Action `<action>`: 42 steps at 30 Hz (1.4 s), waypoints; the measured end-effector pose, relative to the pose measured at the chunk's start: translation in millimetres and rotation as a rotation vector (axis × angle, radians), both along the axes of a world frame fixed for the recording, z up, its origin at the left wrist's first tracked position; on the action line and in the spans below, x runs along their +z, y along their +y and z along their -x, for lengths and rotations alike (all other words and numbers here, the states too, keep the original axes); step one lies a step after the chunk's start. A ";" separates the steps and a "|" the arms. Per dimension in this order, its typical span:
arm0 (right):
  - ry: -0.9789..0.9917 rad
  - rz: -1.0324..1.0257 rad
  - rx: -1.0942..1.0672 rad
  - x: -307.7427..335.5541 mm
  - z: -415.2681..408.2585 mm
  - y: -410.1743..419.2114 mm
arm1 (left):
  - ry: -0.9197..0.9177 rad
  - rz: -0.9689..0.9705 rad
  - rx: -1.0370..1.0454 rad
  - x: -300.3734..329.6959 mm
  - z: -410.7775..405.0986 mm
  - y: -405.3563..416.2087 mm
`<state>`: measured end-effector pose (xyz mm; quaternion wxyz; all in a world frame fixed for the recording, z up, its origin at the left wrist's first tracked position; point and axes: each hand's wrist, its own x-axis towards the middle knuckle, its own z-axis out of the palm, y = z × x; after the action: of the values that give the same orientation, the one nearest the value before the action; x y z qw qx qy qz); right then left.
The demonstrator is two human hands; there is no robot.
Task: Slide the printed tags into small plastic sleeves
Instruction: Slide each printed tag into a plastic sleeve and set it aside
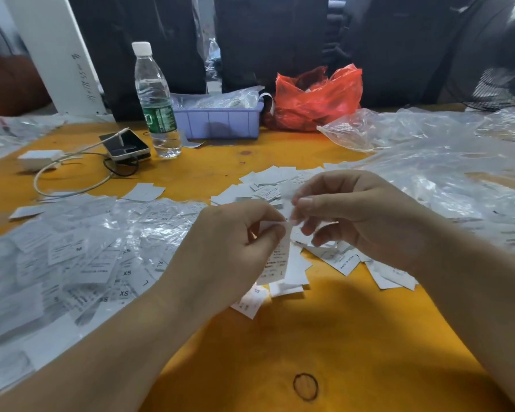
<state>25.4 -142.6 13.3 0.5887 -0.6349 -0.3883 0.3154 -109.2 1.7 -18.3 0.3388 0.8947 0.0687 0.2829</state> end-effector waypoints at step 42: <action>0.267 -0.026 0.092 -8.0 14.5 9.9 | -0.067 0.058 0.010 10.3 3.9 -0.5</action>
<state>11.0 -132.7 5.4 0.6283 -0.5610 -0.3395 0.4186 -113.1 1.2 -7.9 0.3653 0.8740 0.0700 0.3125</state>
